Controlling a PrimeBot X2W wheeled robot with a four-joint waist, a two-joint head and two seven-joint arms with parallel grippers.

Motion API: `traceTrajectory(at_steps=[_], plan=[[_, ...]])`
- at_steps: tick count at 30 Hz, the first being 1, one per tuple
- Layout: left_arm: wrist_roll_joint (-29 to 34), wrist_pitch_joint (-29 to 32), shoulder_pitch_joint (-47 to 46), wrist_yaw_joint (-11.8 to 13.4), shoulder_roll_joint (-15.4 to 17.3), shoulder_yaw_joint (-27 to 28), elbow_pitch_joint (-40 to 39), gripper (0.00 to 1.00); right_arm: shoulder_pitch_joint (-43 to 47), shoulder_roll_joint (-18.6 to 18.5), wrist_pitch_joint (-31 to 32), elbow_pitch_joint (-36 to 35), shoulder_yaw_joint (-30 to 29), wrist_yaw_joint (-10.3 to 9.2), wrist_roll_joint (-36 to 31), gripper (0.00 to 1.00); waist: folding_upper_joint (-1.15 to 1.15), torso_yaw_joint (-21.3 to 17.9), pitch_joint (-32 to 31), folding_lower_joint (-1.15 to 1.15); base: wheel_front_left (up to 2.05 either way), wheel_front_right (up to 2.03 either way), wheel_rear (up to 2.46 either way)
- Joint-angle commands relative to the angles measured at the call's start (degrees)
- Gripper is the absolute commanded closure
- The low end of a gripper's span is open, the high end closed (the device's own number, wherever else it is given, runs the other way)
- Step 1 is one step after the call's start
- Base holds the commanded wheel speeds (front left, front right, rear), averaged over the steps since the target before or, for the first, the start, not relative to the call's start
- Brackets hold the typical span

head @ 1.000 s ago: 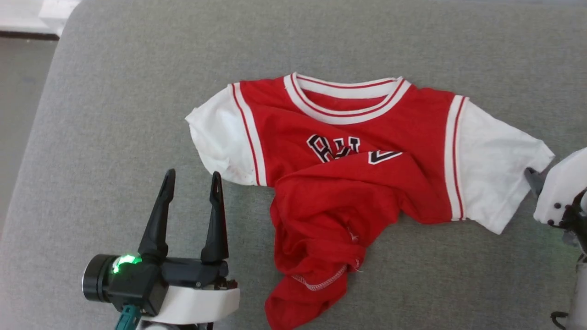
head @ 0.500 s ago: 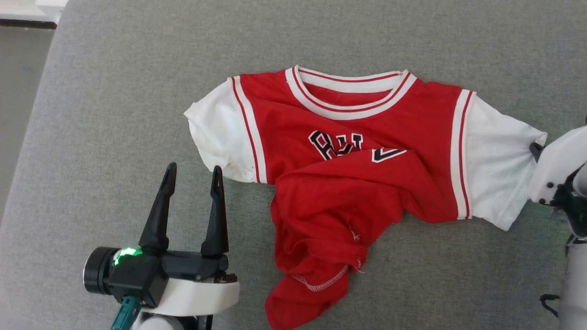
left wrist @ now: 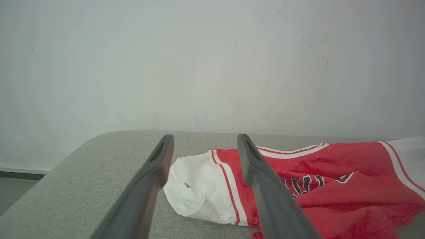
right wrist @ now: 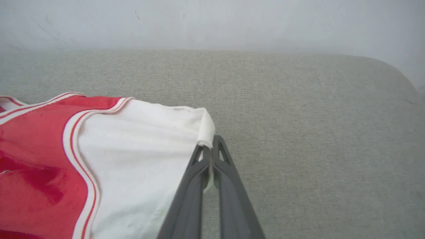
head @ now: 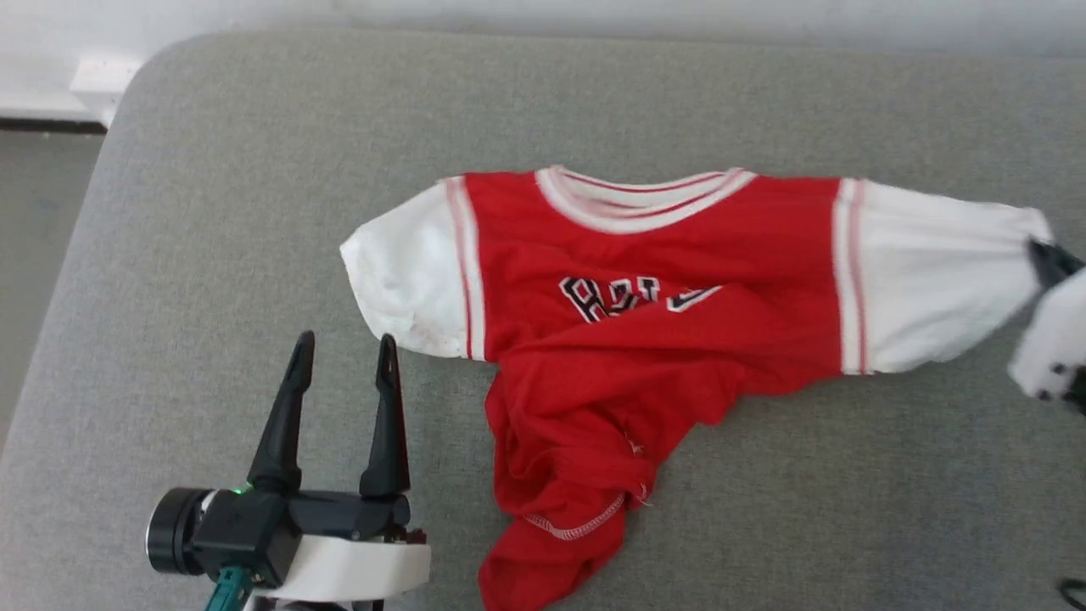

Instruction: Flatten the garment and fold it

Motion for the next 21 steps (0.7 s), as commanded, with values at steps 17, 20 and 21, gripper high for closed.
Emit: traceTrajectory(at_steps=[17,20,21], plan=[[0.7,2.4,-4.4,-7.5,3.9,-1.9,7.1,0.0,6.5,-4.5,-6.1,0.2,-5.3,-0.04,-2.3,1.0,0.0,-2.2,-3.5,0.0,0.0,0.0,0.0],[0.0,10.0,-12.9,-9.8,6.6,-4.5,10.9,0.0,5.9,-4.4,-6.9,0.4,-4.0,-0.04,-1.9,1.0,0.0,-2.2,-2.9,0.0,0.0,0.0,0.0],[-0.3,12.9,-15.9,-10.1,7.3,-5.3,12.5,0.0,5.6,-4.5,-7.2,0.3,-3.4,-0.04,-1.8,1.0,0.0,-2.3,-2.5,0.0,0.0,0.0,0.0]])
